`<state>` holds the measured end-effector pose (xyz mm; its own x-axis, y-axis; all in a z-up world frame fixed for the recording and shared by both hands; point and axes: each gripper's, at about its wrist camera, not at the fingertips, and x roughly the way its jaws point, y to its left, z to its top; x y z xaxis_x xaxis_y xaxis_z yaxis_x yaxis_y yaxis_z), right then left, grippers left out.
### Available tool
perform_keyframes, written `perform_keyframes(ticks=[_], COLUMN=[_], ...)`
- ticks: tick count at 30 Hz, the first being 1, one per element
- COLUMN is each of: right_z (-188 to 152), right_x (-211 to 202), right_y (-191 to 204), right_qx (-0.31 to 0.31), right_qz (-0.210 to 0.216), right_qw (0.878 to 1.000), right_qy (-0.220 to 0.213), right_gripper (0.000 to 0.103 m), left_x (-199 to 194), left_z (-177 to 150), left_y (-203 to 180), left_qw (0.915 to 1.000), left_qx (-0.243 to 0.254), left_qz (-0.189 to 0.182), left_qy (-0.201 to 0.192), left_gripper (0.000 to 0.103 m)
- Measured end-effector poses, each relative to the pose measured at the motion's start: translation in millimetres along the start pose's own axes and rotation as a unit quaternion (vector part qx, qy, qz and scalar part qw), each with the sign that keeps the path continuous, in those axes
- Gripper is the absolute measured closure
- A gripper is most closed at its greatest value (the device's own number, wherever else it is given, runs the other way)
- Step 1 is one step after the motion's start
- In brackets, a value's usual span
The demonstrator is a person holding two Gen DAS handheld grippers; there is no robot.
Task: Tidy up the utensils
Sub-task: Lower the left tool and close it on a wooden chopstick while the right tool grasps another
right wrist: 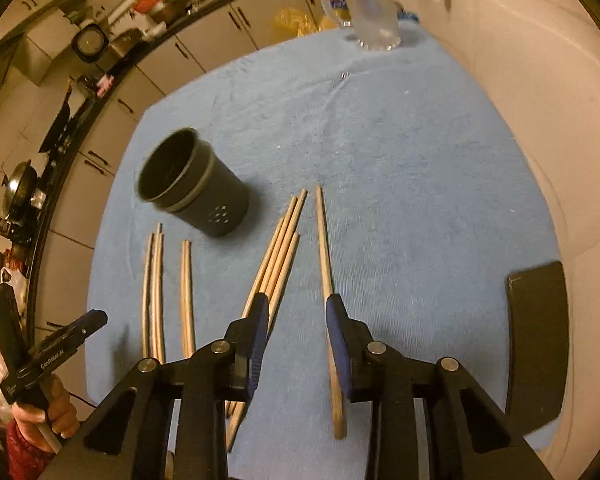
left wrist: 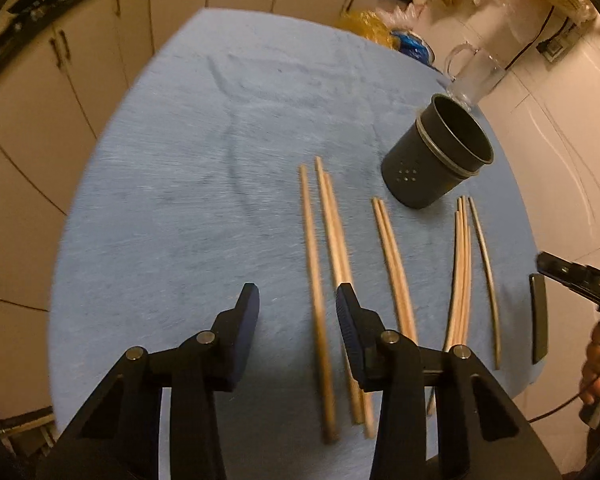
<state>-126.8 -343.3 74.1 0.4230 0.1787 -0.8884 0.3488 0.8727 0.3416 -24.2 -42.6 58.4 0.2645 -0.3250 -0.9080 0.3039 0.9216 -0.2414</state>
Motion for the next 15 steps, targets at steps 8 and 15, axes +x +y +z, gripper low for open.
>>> perform_keyframes(ticks=[8, 15], right_z=[34, 51], right_x=[50, 68], right_y=[-14, -16], right_qx=[0.016, 0.013], right_qz=[-0.008, -0.017], right_qw=[0.998, 0.997], right_qy=[0.056, 0.069], right_gripper=[0.071, 0.071], left_x=[30, 54], left_z=[25, 39], left_y=[-5, -9], left_qw=[0.9993, 0.9981], left_qx=[-0.008, -0.008], left_qz=[-0.004, 0.014], left_qy=[0.037, 0.060], left_gripper=[0.068, 0.073])
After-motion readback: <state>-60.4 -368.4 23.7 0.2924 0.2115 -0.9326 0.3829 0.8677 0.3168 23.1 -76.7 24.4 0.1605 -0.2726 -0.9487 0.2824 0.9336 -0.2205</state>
